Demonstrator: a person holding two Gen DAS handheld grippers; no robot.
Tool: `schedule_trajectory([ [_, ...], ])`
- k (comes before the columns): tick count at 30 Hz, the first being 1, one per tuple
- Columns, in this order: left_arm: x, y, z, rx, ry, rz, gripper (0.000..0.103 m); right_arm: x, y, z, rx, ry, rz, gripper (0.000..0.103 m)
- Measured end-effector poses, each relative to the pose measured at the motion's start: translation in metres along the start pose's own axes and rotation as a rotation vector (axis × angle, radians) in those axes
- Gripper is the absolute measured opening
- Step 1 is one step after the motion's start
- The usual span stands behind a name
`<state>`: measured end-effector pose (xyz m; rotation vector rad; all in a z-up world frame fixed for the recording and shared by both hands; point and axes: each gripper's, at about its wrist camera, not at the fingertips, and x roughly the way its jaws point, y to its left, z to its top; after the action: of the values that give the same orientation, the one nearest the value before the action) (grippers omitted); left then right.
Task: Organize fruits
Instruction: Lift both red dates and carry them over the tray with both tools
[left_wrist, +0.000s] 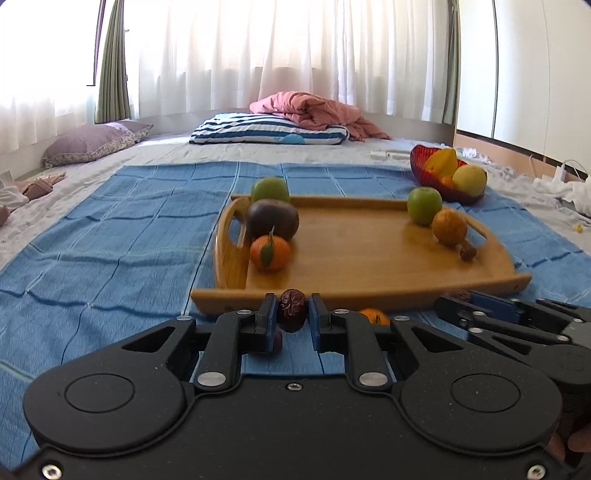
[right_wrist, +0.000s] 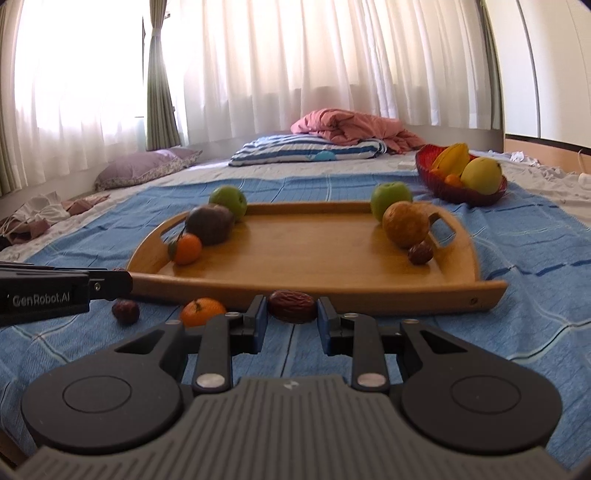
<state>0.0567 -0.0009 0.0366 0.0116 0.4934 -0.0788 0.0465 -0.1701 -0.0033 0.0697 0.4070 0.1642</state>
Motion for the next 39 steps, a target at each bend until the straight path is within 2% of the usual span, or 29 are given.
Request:
schedule_trajectory([
  [11,0.025,0.011,0.020,-0.021,0.009,-0.014,0.017,0.000,-0.027,0.018,0.007,-0.061,-0.088,0.033],
  [18,0.043,0.015,0.027,-0.041,0.026,-0.019,0.017,0.009,-0.044,0.026,-0.008,-0.066,-0.151,0.033],
  [39,0.082,0.020,0.032,-0.074,0.087,-0.014,0.017,0.043,-0.067,0.024,0.064,0.045,-0.219,0.033],
])
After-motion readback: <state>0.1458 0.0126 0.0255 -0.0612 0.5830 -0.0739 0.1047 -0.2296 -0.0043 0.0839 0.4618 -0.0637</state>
